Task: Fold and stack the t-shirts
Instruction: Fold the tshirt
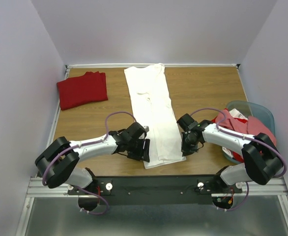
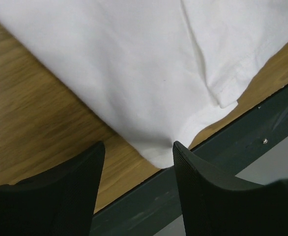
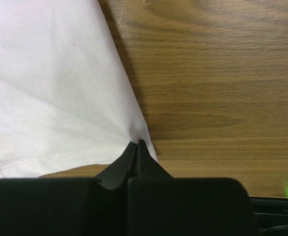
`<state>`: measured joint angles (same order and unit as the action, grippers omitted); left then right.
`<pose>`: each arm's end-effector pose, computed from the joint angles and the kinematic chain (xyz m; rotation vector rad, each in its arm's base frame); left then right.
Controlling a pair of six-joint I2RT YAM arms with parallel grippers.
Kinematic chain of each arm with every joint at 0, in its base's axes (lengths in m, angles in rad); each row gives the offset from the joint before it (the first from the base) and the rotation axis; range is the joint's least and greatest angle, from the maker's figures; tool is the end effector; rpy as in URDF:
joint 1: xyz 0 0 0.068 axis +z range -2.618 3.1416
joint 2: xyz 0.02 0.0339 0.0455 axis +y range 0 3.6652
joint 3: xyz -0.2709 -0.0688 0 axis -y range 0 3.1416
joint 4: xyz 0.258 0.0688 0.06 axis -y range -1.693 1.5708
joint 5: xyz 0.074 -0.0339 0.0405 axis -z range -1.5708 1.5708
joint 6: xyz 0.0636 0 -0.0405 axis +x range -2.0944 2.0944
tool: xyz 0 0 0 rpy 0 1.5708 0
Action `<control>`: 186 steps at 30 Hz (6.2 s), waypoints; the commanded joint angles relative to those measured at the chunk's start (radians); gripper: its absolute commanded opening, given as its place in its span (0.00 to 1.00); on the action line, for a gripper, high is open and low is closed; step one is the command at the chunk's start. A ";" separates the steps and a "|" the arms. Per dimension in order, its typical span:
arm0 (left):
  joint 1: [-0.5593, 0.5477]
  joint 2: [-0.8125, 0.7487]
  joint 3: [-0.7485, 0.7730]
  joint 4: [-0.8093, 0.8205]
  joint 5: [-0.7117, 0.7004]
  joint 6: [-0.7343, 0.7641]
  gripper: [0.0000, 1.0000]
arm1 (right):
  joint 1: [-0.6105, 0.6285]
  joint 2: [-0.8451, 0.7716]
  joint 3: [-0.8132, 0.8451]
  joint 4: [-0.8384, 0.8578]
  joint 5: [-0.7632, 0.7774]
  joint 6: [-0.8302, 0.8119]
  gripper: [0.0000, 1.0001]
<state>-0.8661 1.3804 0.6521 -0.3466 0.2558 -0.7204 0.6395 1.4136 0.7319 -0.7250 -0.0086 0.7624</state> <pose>0.1599 -0.2128 0.1334 0.3022 2.8569 -0.7771 0.1908 0.1426 0.1293 0.1842 3.0114 0.1699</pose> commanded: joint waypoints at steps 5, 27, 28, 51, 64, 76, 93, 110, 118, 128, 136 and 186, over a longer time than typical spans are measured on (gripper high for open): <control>-0.077 0.051 -0.031 0.040 0.059 -0.043 0.61 | -0.001 -0.028 -0.026 0.001 0.015 0.011 0.01; -0.123 -0.069 -0.137 -0.072 -0.049 -0.111 0.00 | -0.003 -0.119 -0.025 -0.085 -0.024 0.020 0.00; -0.123 -0.075 -0.147 -0.072 -0.049 -0.119 0.00 | -0.001 -0.119 -0.026 -0.086 -0.033 0.018 0.00; 0.031 -0.051 0.170 -0.167 -0.151 -0.010 0.00 | -0.001 -0.035 0.207 -0.073 -0.053 0.025 0.01; 0.223 0.118 0.343 -0.091 -0.248 0.090 0.00 | -0.003 0.207 0.449 0.044 0.278 0.025 0.01; 0.374 0.331 0.578 -0.069 -0.287 0.179 0.00 | -0.069 0.464 0.751 0.091 0.410 -0.066 0.01; 0.503 0.612 0.894 -0.107 -0.201 0.299 0.00 | -0.156 0.748 1.084 0.098 0.346 -0.169 0.00; 0.552 0.408 0.847 -0.101 -0.208 0.300 0.94 | -0.170 0.659 1.224 0.099 0.155 -0.259 0.78; 0.443 0.299 0.495 0.014 -0.102 0.285 0.93 | -0.170 0.469 0.818 0.144 0.072 -0.242 0.77; 0.406 0.304 0.365 0.008 -0.110 0.239 0.88 | -0.170 0.326 0.477 0.208 0.019 -0.203 0.74; 0.397 0.322 0.369 0.003 -0.124 0.219 0.82 | -0.170 0.347 0.408 0.268 -0.008 -0.195 0.64; 0.331 -0.063 0.235 -0.126 -0.015 0.150 0.00 | -0.173 0.002 0.354 0.024 -0.183 -0.253 0.00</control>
<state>-0.5144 1.3502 0.9245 -0.3820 0.1913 -0.5701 0.4553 1.4536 1.0901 -0.5869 -0.1703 0.5140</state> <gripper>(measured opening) 0.010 0.012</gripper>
